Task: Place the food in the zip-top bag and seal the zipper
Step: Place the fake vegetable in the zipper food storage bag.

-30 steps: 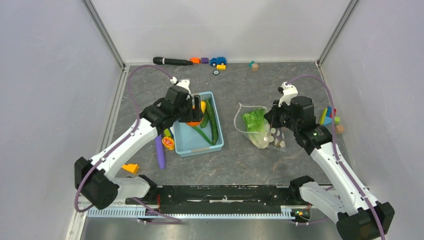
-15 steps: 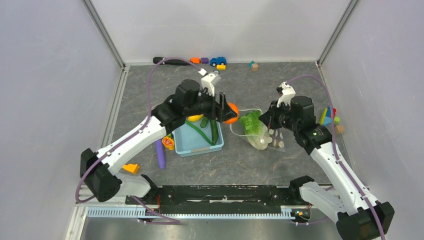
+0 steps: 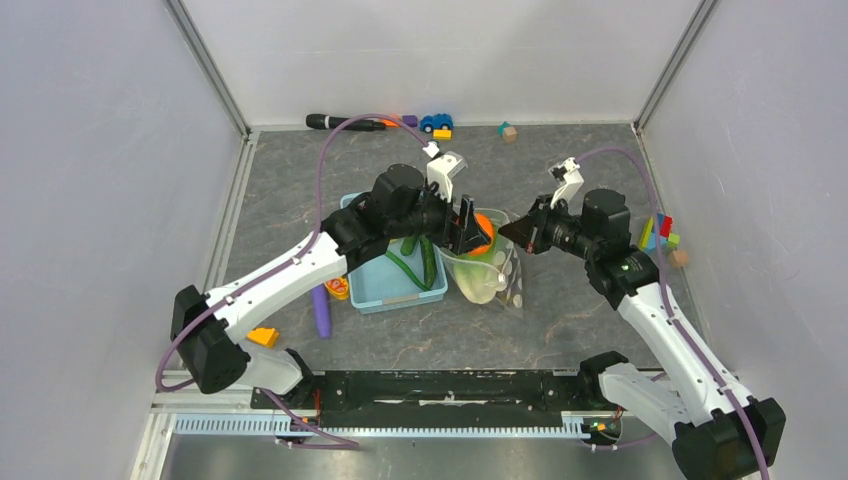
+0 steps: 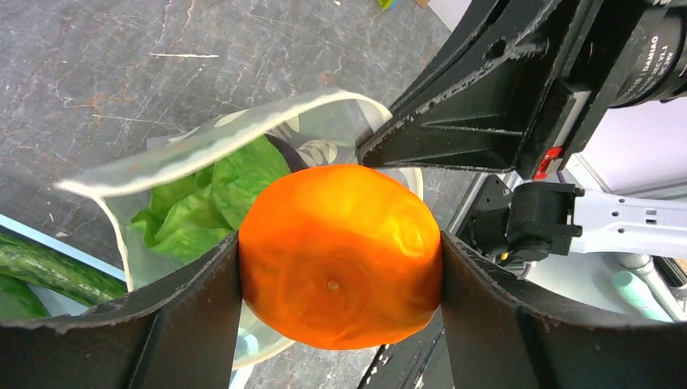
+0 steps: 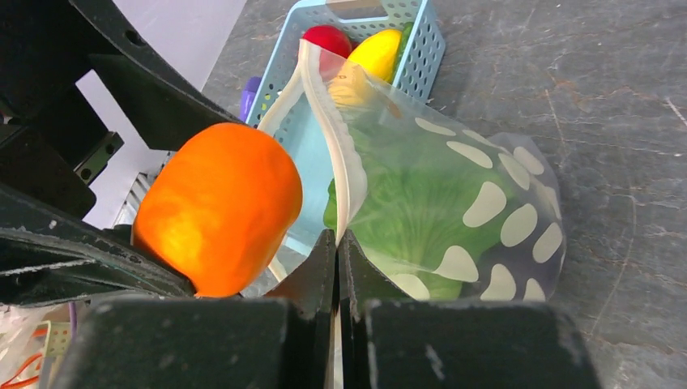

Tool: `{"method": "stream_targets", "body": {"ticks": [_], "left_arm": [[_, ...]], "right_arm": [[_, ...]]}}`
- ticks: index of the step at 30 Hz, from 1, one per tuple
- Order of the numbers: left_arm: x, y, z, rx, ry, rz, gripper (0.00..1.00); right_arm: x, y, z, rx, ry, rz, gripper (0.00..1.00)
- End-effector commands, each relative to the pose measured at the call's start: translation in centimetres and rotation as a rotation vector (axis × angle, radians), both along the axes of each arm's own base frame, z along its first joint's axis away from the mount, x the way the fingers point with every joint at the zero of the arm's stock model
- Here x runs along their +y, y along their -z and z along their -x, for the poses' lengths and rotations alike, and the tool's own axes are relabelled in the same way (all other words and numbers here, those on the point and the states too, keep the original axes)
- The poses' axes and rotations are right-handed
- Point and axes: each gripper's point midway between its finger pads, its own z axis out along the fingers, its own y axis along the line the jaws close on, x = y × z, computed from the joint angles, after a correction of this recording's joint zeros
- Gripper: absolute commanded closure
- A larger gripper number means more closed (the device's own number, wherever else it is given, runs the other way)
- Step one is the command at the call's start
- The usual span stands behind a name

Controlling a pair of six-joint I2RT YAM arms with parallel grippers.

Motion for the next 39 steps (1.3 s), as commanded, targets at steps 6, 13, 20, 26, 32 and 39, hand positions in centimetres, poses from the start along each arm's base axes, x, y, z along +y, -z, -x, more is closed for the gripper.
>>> {"method": "stream_targets", "body": {"ticks": [6, 13, 20, 26, 32, 39], "left_arm": [[-0.9, -0.5, -2.7, -0.072, -0.069, -0.016, 0.89], [-1.3, 3.3, -4.3, -0.071, -0.151, -0.091, 0.89], [-2.3, 4.8, -4.6, -0.050, -0.150, -0.083, 0.89], [-2.4, 5.7, -5.2, -0.042, -0.189, -0.097, 0.88], [-2.8, 6.9, -5.8, -0.013, -0.219, -0.100, 0.86], [-2.4, 8.9, -7.1, 0.015, -0.304, -0.153, 0.83]], "right_arm": [[0.9, -1.4, 0.4, -0.044, -0.039, -0.089, 1.00], [1.0, -1.6, 0.4, -0.045, -0.038, -0.099, 1.00], [1.1, -2.3, 0.5, -0.054, -0.053, -0.108, 1.00], [1.3, -3.0, 1.0, -0.069, -0.077, -0.120, 1.00], [2.0, -4.5, 2.2, -0.102, -0.148, -0.155, 1.00], [2.1, -5.4, 2.5, -0.125, -0.166, -0.161, 1.00]]}}
